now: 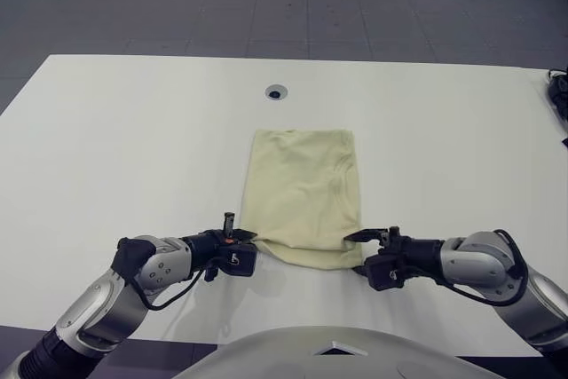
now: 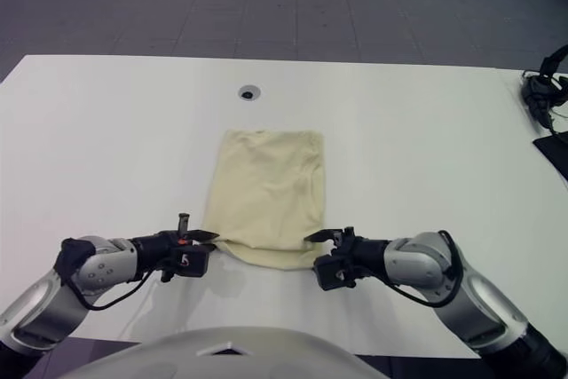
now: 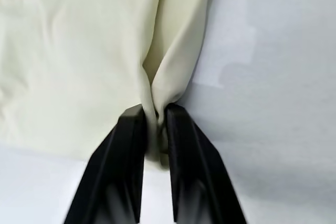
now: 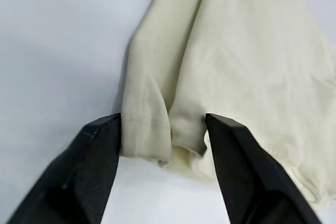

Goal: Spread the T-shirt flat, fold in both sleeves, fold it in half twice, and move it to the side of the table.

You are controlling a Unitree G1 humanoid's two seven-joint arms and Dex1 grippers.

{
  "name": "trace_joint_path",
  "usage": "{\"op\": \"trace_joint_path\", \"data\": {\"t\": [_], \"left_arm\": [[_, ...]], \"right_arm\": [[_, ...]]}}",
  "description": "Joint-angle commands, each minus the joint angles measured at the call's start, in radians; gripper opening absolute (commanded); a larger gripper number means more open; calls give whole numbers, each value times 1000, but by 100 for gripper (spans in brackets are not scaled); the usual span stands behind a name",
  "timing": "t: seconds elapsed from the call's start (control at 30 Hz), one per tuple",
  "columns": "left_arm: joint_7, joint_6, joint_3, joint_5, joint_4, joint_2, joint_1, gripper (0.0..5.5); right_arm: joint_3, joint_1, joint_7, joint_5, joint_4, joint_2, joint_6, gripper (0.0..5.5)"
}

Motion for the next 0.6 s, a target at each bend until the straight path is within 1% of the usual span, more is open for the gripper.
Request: {"op": "trace_joint_path", "data": {"t": [0.03, 0.17, 0.2, 0.3, 0.37, 0.4, 0.47, 0.6], "left_arm": [[-33, 12, -18, -5, 18, 0, 10, 7], [-38, 3, -13, -11, 24, 9, 10, 7], [-39, 3, -13, -12, 22, 10, 11, 6], [-45, 7, -15, -16, 16, 11, 17, 6], [-55, 6, -18, -31, 9, 15, 21, 6], [-62, 7, -18, -41, 1, 17, 25, 6], [-78, 22, -15, -68, -24, 17, 31, 6], [-173, 70, 19, -186, -101, 67, 47, 6]], "right_arm": [[16, -5, -3, -19, 20, 19, -4, 200], [11, 17, -8, -23, 22, 22, -4, 128], [10, 19, -7, -24, 23, 23, -3, 117], [8, 8, -4, -23, 29, 25, -5, 53], [4, -5, 0, -20, 30, 28, 0, 23], [0, -11, 3, -15, 29, 29, 3, 12], [-14, -28, 15, 10, 28, 28, 13, 10], [-91, -35, 131, 239, -57, -1, 191, 10]]}}
